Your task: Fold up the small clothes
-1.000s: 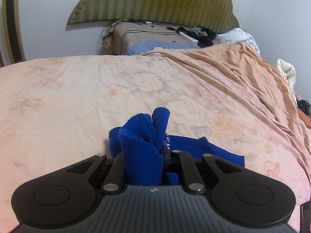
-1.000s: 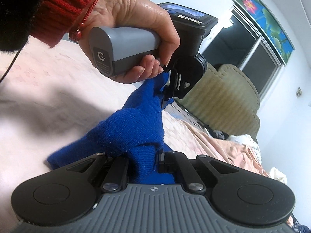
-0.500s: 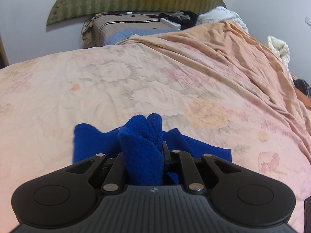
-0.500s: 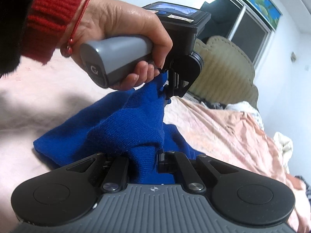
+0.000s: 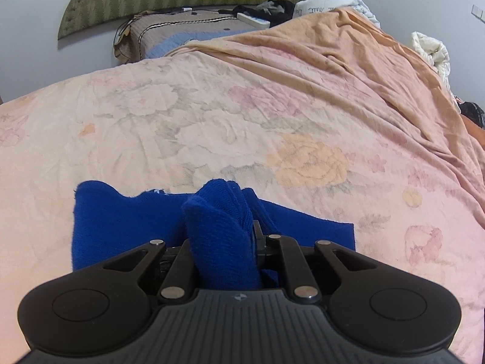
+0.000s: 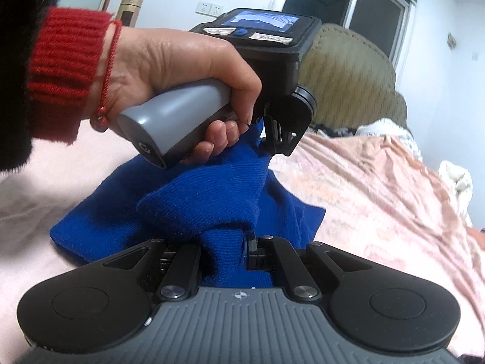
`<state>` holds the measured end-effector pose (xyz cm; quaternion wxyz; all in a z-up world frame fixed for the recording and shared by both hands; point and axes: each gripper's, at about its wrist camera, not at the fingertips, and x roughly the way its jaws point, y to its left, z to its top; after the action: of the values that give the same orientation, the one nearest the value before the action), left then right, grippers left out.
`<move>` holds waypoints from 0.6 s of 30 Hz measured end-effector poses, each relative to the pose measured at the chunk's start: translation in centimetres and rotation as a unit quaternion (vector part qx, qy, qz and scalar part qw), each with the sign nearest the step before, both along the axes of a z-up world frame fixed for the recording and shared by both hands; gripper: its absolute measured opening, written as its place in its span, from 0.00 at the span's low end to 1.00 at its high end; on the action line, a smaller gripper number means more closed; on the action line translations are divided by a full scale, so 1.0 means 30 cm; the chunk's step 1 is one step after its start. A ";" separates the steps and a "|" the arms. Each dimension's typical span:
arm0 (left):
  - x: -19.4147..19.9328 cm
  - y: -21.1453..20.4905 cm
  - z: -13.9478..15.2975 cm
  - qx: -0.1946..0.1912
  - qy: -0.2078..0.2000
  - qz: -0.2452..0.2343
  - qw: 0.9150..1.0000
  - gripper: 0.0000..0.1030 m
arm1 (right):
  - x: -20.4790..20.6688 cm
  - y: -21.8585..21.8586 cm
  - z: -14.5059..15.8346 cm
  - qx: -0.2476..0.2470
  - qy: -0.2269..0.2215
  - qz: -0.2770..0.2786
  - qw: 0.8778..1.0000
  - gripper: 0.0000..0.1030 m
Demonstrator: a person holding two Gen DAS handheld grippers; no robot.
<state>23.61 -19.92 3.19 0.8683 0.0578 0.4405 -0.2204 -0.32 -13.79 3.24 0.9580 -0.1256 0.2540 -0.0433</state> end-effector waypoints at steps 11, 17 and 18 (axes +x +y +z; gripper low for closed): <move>-0.008 -0.064 -0.046 0.014 0.000 -0.021 1.000 0.20 | 0.012 -0.114 -0.012 0.126 0.042 -0.018 0.991 0.24; 0.001 -0.043 -0.016 -0.044 0.014 -0.012 0.999 0.76 | 0.011 -0.271 -0.054 0.303 0.077 -0.043 0.949 0.34; -0.003 -0.033 -0.003 -0.054 0.004 -0.005 0.999 0.77 | 0.007 -0.289 -0.059 0.322 0.079 -0.042 0.942 0.35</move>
<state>23.52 -20.91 3.10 0.8671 0.0126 0.4314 -0.2487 -0.12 -22.45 1.48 0.9216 0.1976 0.3338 0.0110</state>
